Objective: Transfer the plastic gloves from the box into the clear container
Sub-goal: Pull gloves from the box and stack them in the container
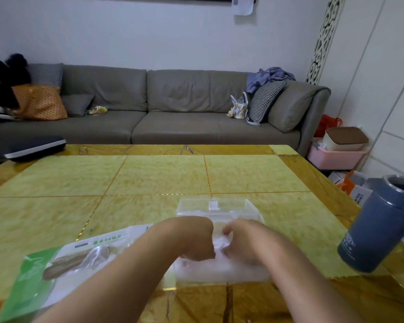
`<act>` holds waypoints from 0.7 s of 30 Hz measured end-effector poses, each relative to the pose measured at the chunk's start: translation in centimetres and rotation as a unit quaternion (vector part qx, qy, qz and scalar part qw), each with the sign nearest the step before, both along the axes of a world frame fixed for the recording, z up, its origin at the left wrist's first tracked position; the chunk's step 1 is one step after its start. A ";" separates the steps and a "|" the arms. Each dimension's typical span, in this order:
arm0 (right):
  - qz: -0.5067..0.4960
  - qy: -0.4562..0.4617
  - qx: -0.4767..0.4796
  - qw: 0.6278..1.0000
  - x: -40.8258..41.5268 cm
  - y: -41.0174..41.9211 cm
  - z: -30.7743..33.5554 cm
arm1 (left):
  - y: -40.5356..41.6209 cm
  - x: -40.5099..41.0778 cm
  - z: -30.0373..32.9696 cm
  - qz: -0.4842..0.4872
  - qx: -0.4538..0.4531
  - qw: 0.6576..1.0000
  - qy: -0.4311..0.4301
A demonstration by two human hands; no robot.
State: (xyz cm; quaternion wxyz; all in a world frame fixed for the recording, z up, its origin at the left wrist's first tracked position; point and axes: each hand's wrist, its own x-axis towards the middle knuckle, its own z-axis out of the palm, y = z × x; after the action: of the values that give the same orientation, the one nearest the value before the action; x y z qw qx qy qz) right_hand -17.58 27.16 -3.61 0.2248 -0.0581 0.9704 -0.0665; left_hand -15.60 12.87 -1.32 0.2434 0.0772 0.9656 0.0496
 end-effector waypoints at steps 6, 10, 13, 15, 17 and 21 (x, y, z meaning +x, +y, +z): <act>0.002 0.140 -0.006 0.990 3.0 0.2 0.7 | -1.1 4.4 -0.4 0.018 0.067 0.985 0.159; -0.010 0.216 -0.010 0.976 4.1 -0.4 0.7 | -3.4 6.7 -0.4 0.010 0.159 0.953 0.259; -0.001 0.297 -0.013 0.955 4.3 -2.2 1.1 | -6.5 8.6 -0.1 0.047 0.215 0.915 0.339; 0.017 0.356 -0.043 0.933 4.9 -4.3 1.2 | -9.3 9.6 -0.5 0.110 0.225 0.892 0.376; 0.077 0.398 -0.091 0.909 6.5 -6.7 0.9 | -12.6 10.1 -1.4 0.183 0.203 0.881 0.387; 0.258 0.298 -0.156 0.906 9.5 -11.9 -0.8 | -18.4 10.5 -3.9 0.252 0.144 0.902 0.319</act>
State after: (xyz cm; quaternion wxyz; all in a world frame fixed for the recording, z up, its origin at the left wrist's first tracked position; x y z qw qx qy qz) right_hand -8.13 15.23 -4.41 -0.0778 -0.3581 0.9204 -0.1360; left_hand -5.09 -5.53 -5.20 -0.1118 -0.1227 0.9611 0.2209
